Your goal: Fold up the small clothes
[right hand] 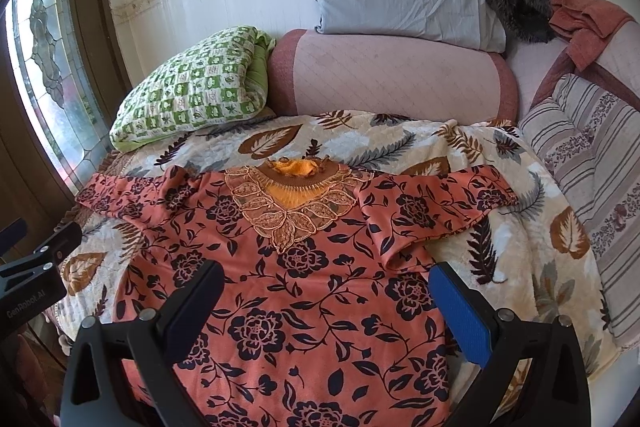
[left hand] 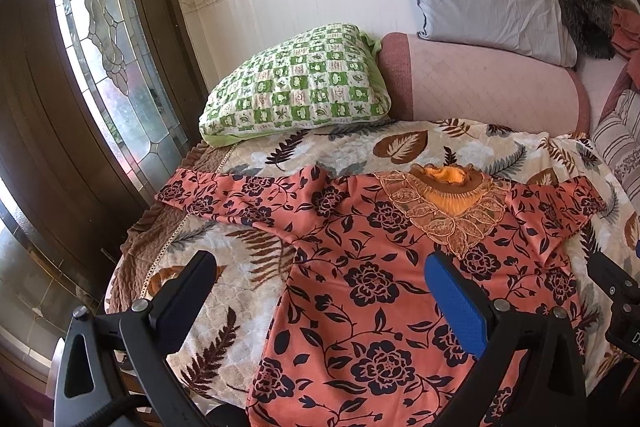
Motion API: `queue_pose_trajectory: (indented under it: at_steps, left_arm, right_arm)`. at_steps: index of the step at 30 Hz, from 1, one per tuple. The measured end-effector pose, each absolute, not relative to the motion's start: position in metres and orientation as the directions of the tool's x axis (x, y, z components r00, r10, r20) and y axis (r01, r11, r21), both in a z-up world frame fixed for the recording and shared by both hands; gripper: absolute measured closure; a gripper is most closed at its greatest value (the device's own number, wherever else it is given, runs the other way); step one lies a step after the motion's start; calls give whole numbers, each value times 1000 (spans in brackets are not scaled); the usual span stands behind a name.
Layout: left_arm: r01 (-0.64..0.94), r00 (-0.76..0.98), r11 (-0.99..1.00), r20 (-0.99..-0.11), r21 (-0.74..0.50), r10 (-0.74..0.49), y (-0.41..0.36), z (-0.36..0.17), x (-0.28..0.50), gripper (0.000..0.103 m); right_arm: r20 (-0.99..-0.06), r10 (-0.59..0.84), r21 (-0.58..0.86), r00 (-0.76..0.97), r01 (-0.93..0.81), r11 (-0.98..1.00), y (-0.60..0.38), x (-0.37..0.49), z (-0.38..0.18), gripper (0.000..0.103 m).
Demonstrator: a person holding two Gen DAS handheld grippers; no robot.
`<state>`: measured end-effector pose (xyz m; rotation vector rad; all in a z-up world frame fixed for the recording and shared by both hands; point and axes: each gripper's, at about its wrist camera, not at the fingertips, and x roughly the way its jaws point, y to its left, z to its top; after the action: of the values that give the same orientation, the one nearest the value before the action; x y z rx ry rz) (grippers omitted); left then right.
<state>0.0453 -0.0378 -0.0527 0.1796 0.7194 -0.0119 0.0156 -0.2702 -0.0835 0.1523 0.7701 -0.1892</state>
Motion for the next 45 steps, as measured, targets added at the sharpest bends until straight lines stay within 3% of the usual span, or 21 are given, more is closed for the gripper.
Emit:
queue_pose_trajectory:
  at_steps: [14,17,23,27,32,35,37,38,40,41,45]
  left_arm:
    - [105,711,979,-701,174,48,-65,-77,80,0]
    - [123,656,983,-755,137,24,-64,-96,95,0]
    - [64,569,982,-815,177,110,-34,-137,108,0]
    - [14,542,971,-818,238,193,-10,-151,110,0]
    - [-16,519,968,-825,252,223,-1,-157,121,0]
    - [-3,521,969,-827,246,211,-11,-156,126,0]
    - [18,527,970,-827,241,196,-21,-154,126,0]
    - [33,532,970,-826,239,186,-26,-152,126,0]
    - [53,540,972,-825,231,166,-32,-149,125,0]
    - [57,543,973,-825,225,159,-32,-148,125,0]
    - [54,560,980,-818,193,130,-25,-142,122,0]
  right_arm:
    - [-727,-148,49,670,267,963,-301,38,-103,0]
    - [-730,-140,64,669,271,960,-317,50,-112,0]
    - [-680,6,298,734,269,916,-421,85,-169,0]
    - [-644,76,561,761,403,723,-538,103,-238,1]
    - [-538,86,773,839,450,448,-628,103,-279,18]
    - [-580,99,770,808,505,389,-643,120,-293,37]
    - [-587,94,776,804,526,347,-651,128,-302,43]
    - [-592,92,776,801,535,335,-655,132,-306,61]
    - [-604,79,771,793,557,308,-664,135,-312,88]
    - [-597,65,775,800,555,302,-664,135,-309,94]
    - [-544,30,770,838,485,414,-643,135,-264,97]
